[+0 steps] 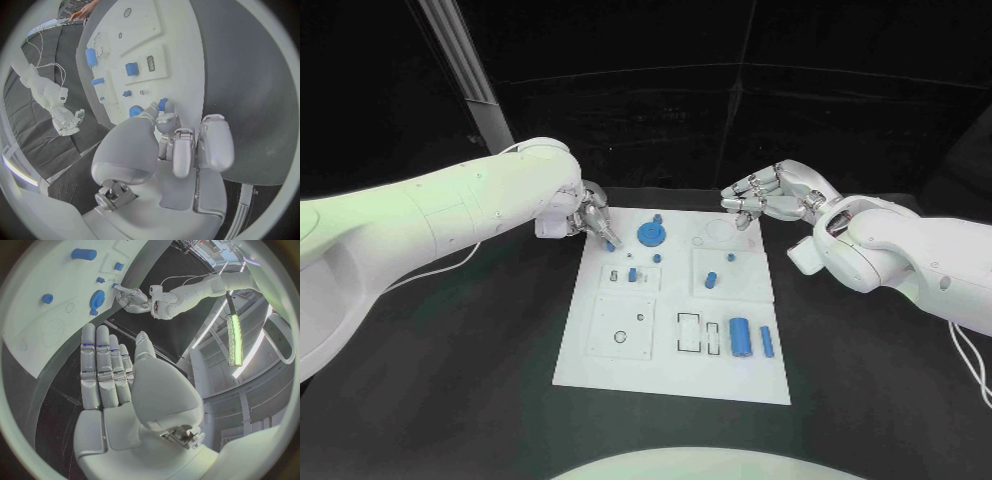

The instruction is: Assemble the parts on the task board

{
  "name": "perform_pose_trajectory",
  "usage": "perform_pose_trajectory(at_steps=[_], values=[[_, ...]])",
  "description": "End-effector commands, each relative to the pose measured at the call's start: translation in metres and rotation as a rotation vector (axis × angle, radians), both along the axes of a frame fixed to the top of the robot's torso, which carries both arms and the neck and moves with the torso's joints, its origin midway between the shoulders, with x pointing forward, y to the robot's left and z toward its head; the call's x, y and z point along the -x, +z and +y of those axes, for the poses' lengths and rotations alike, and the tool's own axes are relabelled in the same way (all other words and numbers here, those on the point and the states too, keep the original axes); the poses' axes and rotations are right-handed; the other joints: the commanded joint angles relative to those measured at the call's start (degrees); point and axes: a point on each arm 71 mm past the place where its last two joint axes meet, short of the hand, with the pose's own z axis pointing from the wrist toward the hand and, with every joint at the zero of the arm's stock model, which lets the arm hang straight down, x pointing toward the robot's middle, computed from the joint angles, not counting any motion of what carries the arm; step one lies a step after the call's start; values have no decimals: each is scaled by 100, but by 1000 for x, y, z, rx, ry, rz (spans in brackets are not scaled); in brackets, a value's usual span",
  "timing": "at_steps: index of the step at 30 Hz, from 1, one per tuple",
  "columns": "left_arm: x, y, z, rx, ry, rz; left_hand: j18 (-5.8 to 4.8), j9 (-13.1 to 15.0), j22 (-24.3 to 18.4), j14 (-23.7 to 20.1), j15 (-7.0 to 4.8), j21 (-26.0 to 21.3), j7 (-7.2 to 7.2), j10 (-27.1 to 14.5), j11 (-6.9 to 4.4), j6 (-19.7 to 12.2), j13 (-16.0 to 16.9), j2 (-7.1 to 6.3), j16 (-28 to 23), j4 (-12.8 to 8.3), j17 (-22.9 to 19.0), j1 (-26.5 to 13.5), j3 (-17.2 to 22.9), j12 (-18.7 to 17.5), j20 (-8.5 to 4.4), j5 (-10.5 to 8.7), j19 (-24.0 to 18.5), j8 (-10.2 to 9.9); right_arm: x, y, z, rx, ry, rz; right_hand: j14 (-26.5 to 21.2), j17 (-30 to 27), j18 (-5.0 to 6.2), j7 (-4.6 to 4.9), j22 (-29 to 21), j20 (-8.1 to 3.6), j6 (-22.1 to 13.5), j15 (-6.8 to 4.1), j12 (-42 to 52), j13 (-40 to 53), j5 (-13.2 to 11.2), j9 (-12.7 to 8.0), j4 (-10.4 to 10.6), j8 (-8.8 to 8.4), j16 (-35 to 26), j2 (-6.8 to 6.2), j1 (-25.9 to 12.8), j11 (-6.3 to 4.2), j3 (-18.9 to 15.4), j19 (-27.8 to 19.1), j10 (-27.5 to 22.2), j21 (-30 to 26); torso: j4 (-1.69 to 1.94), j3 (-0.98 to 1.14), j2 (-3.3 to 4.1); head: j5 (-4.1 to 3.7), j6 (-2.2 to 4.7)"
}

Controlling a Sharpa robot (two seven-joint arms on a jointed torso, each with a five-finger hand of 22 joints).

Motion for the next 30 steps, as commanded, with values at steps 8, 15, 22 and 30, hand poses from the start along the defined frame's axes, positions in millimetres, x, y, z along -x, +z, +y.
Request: perform_pose_trajectory(at_steps=[8, 15, 22, 30], values=[[6, 4, 4, 113, 31, -62, 9, 48, 19, 617, -22, 20, 3, 111, -5, 29, -8, -129, 18, -493, 1510, -96, 1087, -13, -34, 7, 7, 111, 0, 1, 0, -5, 11, -3, -23, -7, 63, -2, -7, 21, -34, 3, -32, -7, 38, -4, -17, -34, -32, 53, 2, -2, -21, -20, -26, -34, 15, 0, -8, -13, 6], [21, 6, 5, 162, 44, -114, -1, 107, 73, 617, -31, 49, -10, 174, -15, 37, 28, -307, 18, -626, 1510, -364, 1604, 16, -37, 34, 31, 203, -1, 1, -2, -2, 6, -3, -23, -7, 64, -2, -8, 22, -34, 3, -33, -7, 40, -4, -17, -34, -32, 57, 4, -2, -20, -20, -27, -35, 11, 0, -9, 18, 9], [39, 8, 7, 203, 42, -147, -2, 151, 85, 617, -35, 52, -19, 201, -20, 36, 38, -427, 18, -703, 1510, -530, 1913, 24, -42, 45, 37, 269, -2, 0, -3, -1, 4, -2, -23, -7, 64, -2, -8, 22, -34, 3, -33, -7, 40, -4, -17, -34, -32, 57, 4, -2, -20, -20, -27, -35, 11, -3, -9, 24, 28], [58, 1, 12, 220, 29, -190, -9, 187, 117, 617, -45, 71, -28, 229, -23, 35, 59, -516, 18, -759, 1510, -628, 2122, 38, -44, 58, 49, 316, -3, 0, -4, 0, 3, -2, -23, -7, 64, -2, -8, 22, -34, 3, -33, -7, 40, -4, -17, -34, -32, 57, 4, -2, -20, -20, -27, -35, 35, -13, -20, 30, 20]])
